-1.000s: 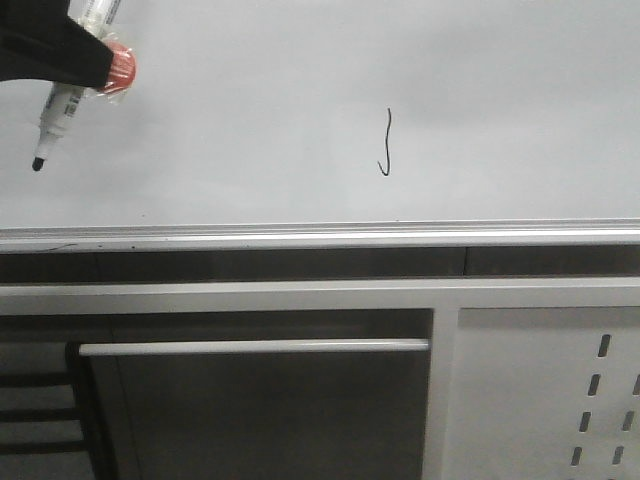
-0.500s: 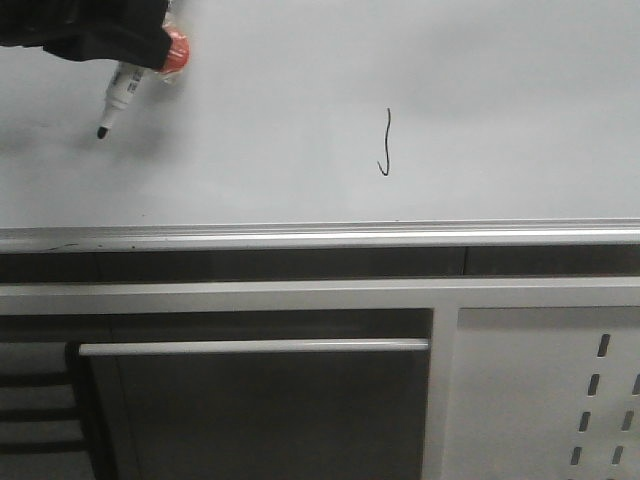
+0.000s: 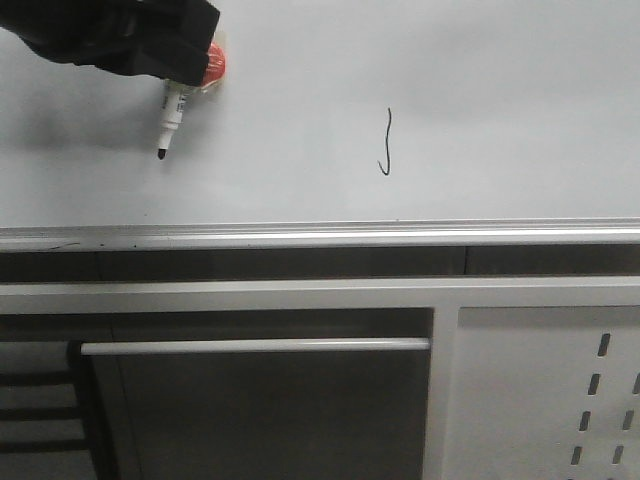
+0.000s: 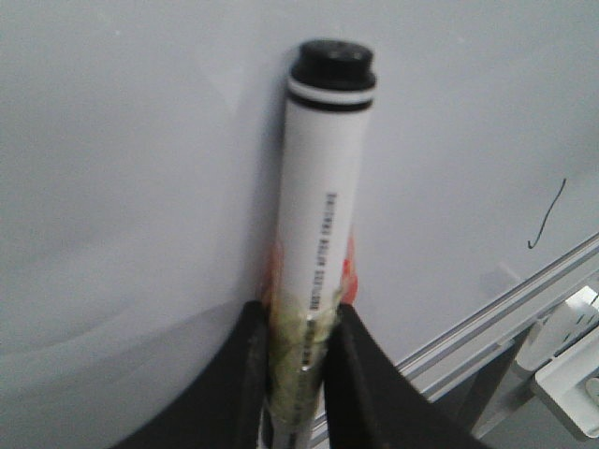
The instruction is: Write number 1 on whiteboard
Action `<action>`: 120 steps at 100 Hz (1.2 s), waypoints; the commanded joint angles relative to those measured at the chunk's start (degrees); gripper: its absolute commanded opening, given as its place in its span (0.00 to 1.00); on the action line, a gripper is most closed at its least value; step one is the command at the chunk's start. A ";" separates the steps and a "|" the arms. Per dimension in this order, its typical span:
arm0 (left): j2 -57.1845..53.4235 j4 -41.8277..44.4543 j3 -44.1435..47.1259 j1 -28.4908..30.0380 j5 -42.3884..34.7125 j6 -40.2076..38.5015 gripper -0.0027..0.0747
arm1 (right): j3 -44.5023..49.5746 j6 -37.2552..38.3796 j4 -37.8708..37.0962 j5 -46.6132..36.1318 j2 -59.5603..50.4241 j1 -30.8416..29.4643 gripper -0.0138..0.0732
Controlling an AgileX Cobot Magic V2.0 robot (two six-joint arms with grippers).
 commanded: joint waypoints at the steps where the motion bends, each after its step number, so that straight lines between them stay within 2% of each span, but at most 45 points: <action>1: -0.34 -0.11 -2.90 0.38 -4.47 -1.17 0.01 | -2.02 0.03 2.22 -1.77 -0.43 -0.34 0.55; 19: -0.34 0.58 -2.90 0.38 -5.25 -1.17 0.01 | -2.02 0.03 2.22 -1.77 -0.43 -0.34 0.55; 26: -0.34 0.58 -2.90 0.38 -5.25 -1.17 0.04 | -2.02 0.03 2.22 -1.77 -0.43 -0.34 0.55; 62: -0.34 -1.09 -2.90 0.38 -8.08 -1.17 0.47 | -2.02 0.03 2.22 -1.63 -0.43 -0.34 0.55; 81: -1.89 -3.29 -2.65 0.38 -7.94 -1.17 0.62 | -2.02 0.03 2.07 -1.20 -0.43 -0.34 0.55; 97: -7.93 -5.43 0.23 0.38 -7.03 -1.07 0.62 | -2.02 0.19 -0.70 0.50 -0.58 -0.34 0.55; 103: -11.65 -5.73 2.11 0.38 -7.03 -1.07 0.62 | -2.02 2.06 -1.75 0.38 -1.58 -0.58 0.52; 110: -16.12 -5.63 4.07 0.38 -7.03 -0.78 0.59 | -2.02 3.03 -2.07 -0.69 -2.54 -1.57 0.44; 120: -21.77 -4.53 6.14 0.38 -8.22 -0.65 0.49 | -2.02 6.11 -2.19 -3.86 -5.34 -3.92 0.23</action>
